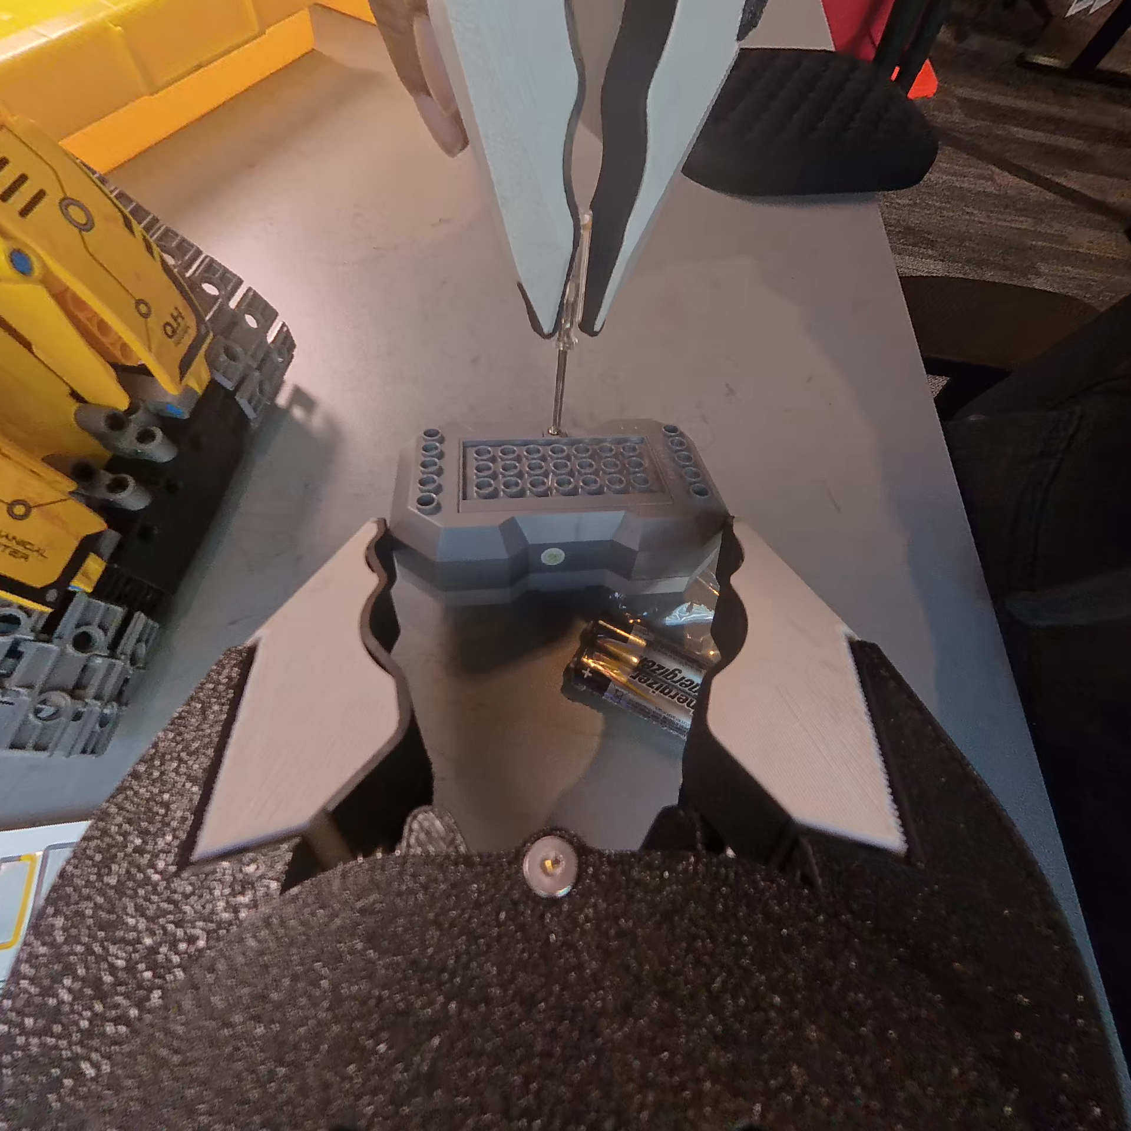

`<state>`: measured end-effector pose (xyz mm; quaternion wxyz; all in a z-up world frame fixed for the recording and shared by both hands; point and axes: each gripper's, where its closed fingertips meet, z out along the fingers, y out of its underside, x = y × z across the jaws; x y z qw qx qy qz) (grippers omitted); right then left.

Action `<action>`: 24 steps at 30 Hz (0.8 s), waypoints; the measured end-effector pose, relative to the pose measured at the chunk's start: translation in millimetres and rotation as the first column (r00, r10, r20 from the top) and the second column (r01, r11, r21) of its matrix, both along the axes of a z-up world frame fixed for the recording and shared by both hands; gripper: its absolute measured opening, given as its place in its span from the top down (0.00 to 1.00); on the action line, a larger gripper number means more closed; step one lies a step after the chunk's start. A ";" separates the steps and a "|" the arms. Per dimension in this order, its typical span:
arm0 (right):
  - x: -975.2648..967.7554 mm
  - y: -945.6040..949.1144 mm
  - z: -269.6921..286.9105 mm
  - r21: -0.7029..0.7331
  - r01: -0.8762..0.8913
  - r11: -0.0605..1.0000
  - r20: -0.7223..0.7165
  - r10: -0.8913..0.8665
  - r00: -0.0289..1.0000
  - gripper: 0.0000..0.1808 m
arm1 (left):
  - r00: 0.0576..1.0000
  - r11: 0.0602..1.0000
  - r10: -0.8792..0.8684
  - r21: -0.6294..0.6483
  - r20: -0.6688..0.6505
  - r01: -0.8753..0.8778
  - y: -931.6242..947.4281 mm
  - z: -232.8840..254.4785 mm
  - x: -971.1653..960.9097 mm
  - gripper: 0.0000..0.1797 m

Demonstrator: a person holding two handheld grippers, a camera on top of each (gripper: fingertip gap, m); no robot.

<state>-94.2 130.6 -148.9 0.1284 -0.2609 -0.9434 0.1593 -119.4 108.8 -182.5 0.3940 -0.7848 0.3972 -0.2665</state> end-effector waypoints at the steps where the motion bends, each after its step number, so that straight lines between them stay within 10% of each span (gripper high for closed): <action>1: 0.0 0.1 -0.4 0.002 0.000 1.000 0.000 0.000 1.000 0.95 | 1.000 1.000 0.000 0.000 0.000 0.000 0.0 0.0 0.0 0.42; 12: -2.1 -0.4 -1.7 0.022 -0.050 0.999 0.024 0.049 0.998 0.95 | 1.000 1.000 0.001 -0.001 0.003 -0.001 0.1 0.1 0.3 0.42; 16: -8.1 -4.0 -1.2 -0.081 0.179 0.980 0.078 -0.173 0.982 0.95 | 1.000 1.000 0.019 -0.003 -0.007 -0.019 0.6 -0.3 0.2 0.42; 24: -4.6 7.3 -2.6 -0.331 0.819 0.469 0.230 -0.802 0.552 0.95 | 0.995 0.996 0.089 -0.026 -0.048 -0.090 1.2 -1.1 1.3 0.42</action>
